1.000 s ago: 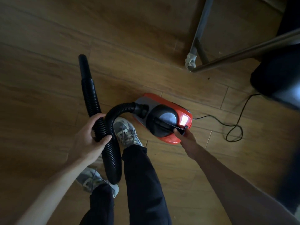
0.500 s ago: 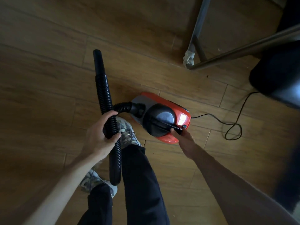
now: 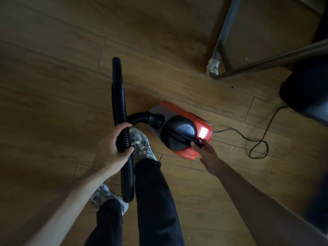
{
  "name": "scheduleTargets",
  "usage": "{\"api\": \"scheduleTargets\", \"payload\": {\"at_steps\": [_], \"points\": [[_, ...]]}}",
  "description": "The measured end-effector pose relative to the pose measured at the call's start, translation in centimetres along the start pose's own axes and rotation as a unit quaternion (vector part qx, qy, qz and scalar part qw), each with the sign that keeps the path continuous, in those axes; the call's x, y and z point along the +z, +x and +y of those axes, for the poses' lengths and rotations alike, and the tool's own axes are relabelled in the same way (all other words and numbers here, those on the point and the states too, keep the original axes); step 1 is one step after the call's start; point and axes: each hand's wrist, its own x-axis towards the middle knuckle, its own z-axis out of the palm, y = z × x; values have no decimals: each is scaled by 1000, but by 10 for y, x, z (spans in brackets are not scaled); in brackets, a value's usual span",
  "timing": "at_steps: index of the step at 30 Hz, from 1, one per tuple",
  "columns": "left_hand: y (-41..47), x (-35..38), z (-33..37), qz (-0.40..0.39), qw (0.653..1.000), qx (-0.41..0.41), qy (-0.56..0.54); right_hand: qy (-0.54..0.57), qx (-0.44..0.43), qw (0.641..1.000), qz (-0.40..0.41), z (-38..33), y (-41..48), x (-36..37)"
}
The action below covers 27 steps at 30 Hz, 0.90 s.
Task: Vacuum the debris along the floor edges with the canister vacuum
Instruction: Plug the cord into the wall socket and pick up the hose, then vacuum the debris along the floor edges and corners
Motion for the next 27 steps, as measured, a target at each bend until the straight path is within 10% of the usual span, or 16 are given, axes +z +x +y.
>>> {"api": "scheduleTargets", "payload": {"at_steps": [5, 14, 27], "points": [[-17, -22, -4, 35, 999, -9, -21, -142, -120, 971, 151, -63, -14, 46], [-48, -73, -21, 71, 993, 17, -95, -341, -198, 872, -289, -172, -61, 264], [-85, -131, -95, 128, 951, -28, -281, -440, -42, 791, -424, -167, -91, 436]]}}
